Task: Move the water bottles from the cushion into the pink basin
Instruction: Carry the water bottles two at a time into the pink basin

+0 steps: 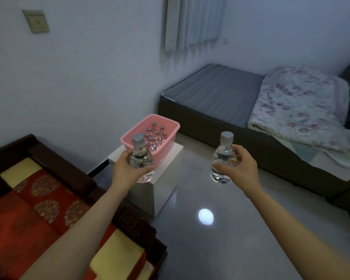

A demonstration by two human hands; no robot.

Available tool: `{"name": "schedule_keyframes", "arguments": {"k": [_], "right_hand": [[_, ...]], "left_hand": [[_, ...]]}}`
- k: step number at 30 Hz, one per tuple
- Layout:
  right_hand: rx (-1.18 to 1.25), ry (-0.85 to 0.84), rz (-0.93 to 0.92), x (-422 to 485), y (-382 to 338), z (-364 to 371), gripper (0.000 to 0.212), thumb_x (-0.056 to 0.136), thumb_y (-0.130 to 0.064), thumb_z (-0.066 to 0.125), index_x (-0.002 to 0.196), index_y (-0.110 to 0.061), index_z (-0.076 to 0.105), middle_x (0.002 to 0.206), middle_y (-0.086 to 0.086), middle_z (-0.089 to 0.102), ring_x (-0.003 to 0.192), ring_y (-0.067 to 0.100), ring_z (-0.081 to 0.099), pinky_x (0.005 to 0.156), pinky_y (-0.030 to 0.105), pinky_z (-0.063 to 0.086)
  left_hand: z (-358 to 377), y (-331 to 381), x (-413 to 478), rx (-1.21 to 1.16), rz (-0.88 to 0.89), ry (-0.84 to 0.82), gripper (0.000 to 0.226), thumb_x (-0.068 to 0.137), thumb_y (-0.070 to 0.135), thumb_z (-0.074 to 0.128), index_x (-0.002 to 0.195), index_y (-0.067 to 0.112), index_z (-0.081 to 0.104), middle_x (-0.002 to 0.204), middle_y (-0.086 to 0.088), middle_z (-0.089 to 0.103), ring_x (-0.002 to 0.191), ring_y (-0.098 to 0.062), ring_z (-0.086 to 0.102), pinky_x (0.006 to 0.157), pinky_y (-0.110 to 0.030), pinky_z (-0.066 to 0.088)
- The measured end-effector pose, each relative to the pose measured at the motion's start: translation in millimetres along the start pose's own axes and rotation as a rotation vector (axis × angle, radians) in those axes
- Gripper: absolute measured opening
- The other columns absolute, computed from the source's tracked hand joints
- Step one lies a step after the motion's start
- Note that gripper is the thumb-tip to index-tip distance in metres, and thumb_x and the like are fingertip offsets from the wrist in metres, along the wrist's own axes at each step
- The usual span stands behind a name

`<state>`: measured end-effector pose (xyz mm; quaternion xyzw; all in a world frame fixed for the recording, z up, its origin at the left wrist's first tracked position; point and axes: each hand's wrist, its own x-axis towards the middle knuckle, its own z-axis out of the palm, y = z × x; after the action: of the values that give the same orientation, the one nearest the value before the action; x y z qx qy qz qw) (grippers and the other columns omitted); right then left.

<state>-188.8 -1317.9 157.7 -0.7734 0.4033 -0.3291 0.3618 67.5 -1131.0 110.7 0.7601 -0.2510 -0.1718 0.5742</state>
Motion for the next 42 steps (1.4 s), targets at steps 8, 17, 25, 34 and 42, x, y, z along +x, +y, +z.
{"name": "schedule_keyframes", "arguments": {"k": [8, 17, 25, 34, 42], "right_hand": [[0.056, -0.098, -0.048, 148.3, 33.8, -5.1, 0.063, 0.064, -0.019, 0.087, 0.118, -0.020, 0.053, 0.110, 0.003, 0.061, 0.097, 0.018, 0.061, 0.086, 0.034, 0.052], [0.068, -0.266, -0.055, 282.8, 68.7, 66.8, 0.067, 0.064, -0.021, 0.087, 0.121, -0.016, 0.053, 0.111, 0.005, 0.062, 0.099, 0.020, 0.062, 0.091, 0.042, 0.054], [0.093, -0.369, -0.084, 422.1, 72.9, 147.4, 0.067, 0.062, -0.022, 0.087, 0.118, -0.023, 0.051, 0.110, 0.001, 0.060, 0.096, 0.012, 0.062, 0.088, 0.038, 0.054], [0.077, -0.575, -0.101, 521.4, 81.3, 233.2, 0.069, 0.056, -0.029, 0.088, 0.115, -0.029, 0.052, 0.105, -0.008, 0.063, 0.093, 0.010, 0.065, 0.085, 0.037, 0.056], [0.036, -0.829, -0.183, 581.7, 87.6, 314.1, 0.050, 0.060, -0.019, 0.088, 0.101, -0.019, 0.058, 0.094, -0.005, 0.067, 0.086, 0.013, 0.064, 0.076, 0.034, 0.053]], "left_hand": [[75.1, 10.4, 88.3, 0.042, -0.019, 0.071, 0.071, 0.052, 0.026, 0.092, 0.113, 0.019, 0.057, 0.110, 0.000, 0.068, 0.100, -0.019, 0.065, 0.087, -0.037, 0.053], [109.3, -13.2, 198.8, 0.060, -0.111, 0.168, 0.067, 0.052, 0.026, 0.093, 0.108, 0.025, 0.055, 0.092, 0.018, 0.064, 0.081, 0.007, 0.061, 0.068, -0.017, 0.048], [139.8, -23.1, 319.9, 0.042, -0.152, 0.194, 0.064, 0.057, 0.017, 0.091, 0.107, 0.024, 0.051, 0.091, 0.018, 0.061, 0.073, 0.012, 0.060, 0.056, -0.004, 0.045], [152.2, -48.0, 390.8, 0.024, -0.245, 0.270, 0.063, 0.061, 0.010, 0.087, 0.110, 0.023, 0.048, 0.095, 0.012, 0.062, 0.076, 0.009, 0.063, 0.058, -0.006, 0.047], [169.6, -78.0, 420.3, -0.014, -0.417, 0.440, 0.068, 0.055, 0.023, 0.087, 0.105, 0.041, 0.045, 0.099, 0.017, 0.060, 0.092, -0.001, 0.061, 0.076, -0.020, 0.051]]}}
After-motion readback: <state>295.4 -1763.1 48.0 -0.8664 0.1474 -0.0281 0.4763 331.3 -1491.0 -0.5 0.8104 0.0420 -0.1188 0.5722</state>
